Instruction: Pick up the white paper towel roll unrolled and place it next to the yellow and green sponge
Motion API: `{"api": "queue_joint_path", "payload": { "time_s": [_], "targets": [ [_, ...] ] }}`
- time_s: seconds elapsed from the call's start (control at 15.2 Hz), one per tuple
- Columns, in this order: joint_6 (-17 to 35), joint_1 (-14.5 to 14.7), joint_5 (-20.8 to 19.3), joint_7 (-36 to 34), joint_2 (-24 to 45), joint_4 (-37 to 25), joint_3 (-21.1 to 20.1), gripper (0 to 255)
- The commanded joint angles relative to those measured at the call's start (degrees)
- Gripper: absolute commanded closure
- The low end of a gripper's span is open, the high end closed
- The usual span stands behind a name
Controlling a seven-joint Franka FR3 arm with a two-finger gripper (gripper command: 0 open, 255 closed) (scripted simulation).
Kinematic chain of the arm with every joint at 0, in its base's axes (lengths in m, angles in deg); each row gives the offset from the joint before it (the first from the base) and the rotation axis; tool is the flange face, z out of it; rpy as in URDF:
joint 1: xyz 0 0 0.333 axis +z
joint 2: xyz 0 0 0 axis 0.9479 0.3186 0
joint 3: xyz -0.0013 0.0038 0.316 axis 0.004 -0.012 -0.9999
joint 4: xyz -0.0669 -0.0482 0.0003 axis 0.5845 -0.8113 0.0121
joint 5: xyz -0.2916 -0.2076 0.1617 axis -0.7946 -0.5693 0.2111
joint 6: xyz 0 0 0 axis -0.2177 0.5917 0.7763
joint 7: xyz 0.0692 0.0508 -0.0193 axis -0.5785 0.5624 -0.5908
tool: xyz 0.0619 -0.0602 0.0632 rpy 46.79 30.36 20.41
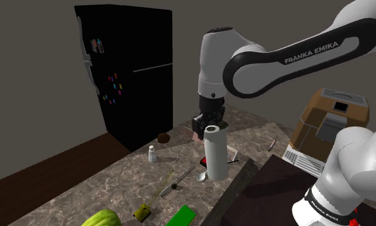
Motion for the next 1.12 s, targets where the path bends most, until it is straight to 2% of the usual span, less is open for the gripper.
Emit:
{"api": "queue_joint_path", "payload": {
  "time_s": [0.0, 1.06],
  "targets": [
    [1.6, 0.0, -0.1, -0.1, 0.4, 1.2, -0.1, 255],
    [14.9, -0.4, -1.7, -2.1, 6.8, 8.3, -1.1, 255]
  ]
}}
